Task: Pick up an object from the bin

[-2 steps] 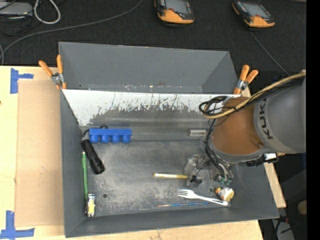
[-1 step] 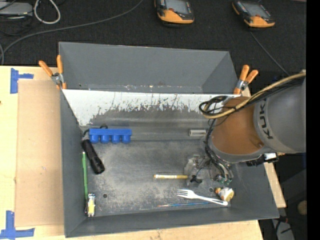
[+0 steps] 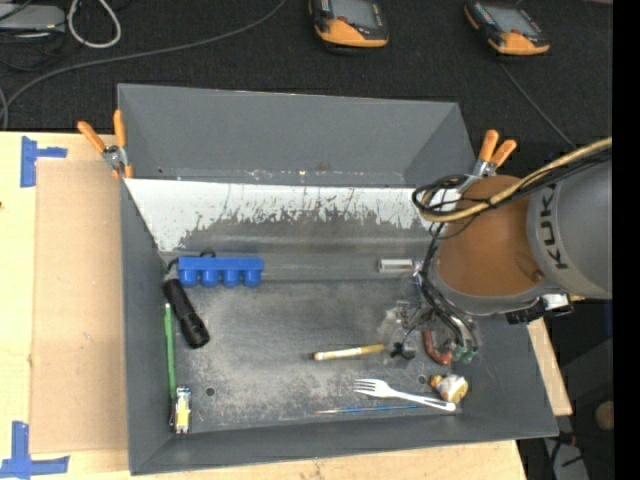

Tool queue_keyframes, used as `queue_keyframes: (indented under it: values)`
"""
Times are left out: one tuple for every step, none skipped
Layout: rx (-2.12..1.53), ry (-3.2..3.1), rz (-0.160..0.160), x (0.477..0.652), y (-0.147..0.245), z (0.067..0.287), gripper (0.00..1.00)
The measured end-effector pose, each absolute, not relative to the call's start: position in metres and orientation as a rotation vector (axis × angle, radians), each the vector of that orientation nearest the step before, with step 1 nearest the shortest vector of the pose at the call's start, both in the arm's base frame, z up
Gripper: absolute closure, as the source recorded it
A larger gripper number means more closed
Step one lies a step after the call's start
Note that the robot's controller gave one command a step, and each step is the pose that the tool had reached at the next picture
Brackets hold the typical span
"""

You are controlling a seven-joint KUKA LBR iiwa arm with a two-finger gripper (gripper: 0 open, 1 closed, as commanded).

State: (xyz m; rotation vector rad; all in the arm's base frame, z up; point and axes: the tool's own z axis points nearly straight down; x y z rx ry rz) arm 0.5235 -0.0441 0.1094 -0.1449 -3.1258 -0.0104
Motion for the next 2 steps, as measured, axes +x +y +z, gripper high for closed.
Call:
queue_keyframes:
  values:
    - [-0.146,-3.132,-0.01,0.525,-0.044,0.147,1.0]
    - [-0.145,-3.135,-0.01,0.526,-0.045,0.19,1.0]
